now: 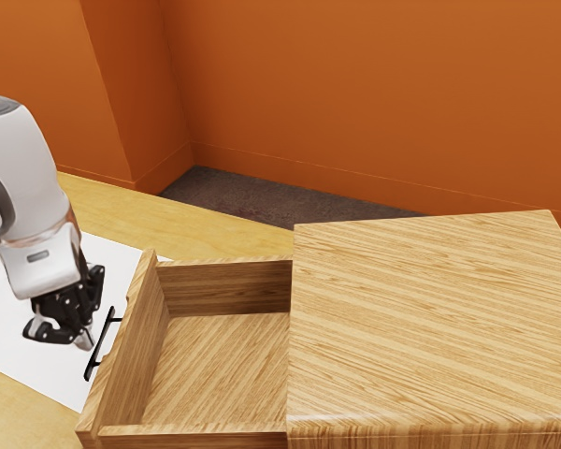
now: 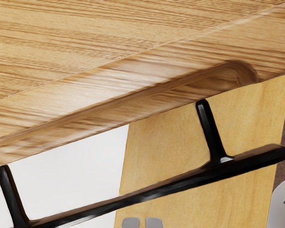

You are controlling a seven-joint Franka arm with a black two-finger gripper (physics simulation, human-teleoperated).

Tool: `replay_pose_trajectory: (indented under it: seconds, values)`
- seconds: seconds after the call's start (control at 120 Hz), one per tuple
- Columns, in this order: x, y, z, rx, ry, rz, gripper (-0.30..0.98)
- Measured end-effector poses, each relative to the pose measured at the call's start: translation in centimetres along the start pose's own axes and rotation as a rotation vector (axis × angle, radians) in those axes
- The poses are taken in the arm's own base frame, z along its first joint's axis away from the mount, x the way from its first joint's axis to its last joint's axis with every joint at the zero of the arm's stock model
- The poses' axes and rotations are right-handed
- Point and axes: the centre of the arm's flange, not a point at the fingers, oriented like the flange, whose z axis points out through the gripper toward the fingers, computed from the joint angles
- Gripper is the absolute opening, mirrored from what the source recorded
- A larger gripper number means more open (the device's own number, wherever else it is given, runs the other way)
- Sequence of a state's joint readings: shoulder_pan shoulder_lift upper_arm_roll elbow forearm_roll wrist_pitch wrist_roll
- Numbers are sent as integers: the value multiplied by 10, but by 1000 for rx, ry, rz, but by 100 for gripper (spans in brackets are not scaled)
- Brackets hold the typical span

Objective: Push the drawer handle with one arm to close the drawer

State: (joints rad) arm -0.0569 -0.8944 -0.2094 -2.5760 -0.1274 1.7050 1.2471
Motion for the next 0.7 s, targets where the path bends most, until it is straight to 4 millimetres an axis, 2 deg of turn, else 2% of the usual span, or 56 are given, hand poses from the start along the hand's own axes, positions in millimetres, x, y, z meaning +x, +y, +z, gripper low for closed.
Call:
replay_pose_trajectory:
  seconds: [0.167, 0.3, 0.558, 0.7]
  values:
    - [11, -7, -3, 11, 14, 6, -9]
    - [22, -15, 6, 2, 33, 18, -11]
    - [62, -34, 2, 17, 49, 60, -10]
    - [74, -42, 2, 21, 69, 73, -10]
